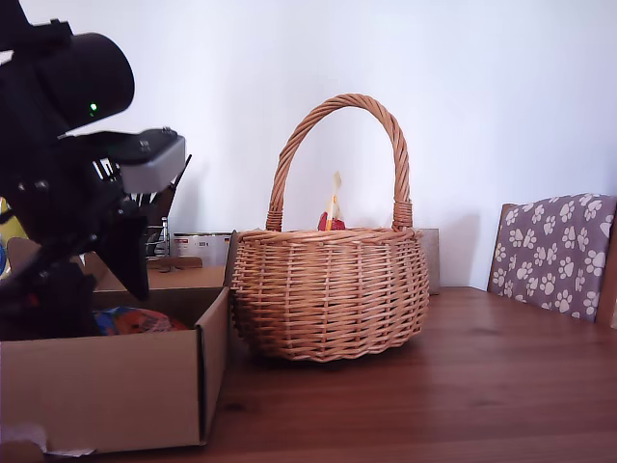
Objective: Move the bags of Easter eggs from the cardboard box on the left into the woven basket on the right side.
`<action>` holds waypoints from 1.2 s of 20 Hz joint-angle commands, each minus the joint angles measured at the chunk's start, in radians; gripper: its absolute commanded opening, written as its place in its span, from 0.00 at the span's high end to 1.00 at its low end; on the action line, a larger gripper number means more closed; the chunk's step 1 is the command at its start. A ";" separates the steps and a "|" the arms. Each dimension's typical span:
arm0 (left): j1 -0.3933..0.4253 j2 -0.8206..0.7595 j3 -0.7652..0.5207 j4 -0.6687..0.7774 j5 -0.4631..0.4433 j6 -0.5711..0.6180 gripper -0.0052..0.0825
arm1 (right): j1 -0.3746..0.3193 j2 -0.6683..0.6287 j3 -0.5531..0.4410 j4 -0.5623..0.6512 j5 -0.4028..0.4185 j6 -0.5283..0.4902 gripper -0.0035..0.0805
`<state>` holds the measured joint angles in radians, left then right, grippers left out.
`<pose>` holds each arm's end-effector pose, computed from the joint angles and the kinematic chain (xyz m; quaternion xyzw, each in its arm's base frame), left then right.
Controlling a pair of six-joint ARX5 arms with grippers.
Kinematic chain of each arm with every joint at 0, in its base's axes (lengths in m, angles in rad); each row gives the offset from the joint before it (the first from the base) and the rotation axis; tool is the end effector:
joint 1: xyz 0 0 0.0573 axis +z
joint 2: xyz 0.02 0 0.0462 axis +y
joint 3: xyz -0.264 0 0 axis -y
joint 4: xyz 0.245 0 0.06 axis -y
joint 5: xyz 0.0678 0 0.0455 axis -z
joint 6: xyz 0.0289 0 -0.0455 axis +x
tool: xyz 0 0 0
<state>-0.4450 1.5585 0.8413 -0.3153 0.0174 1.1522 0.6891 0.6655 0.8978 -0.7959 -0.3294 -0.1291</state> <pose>0.2619 -0.1255 0.1686 0.5490 0.2960 -0.4299 0.6528 0.0846 0.0818 0.3305 -0.1037 0.2428 0.4850 0.8337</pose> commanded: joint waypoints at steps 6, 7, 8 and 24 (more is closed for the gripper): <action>0.000 0.097 -0.001 0.056 0.001 0.008 0.06 | 0.003 -0.001 0.000 -0.001 0.026 -0.001 0.97; 0.000 0.097 -0.002 0.054 0.001 0.008 0.10 | 0.003 -0.001 0.000 -0.002 0.026 -0.001 0.97; 0.000 0.097 -0.002 0.054 0.002 0.006 0.20 | 0.003 -0.001 0.000 -0.002 0.026 -0.001 0.97; -0.016 -0.019 -0.001 0.051 -0.084 -0.023 0.88 | 0.003 -0.001 0.000 -0.013 0.026 -0.002 0.97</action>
<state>-0.4576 1.5890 0.8459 -0.2741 -0.0639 1.1435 0.6891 0.6655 0.8978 -0.8108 -0.3038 -0.1295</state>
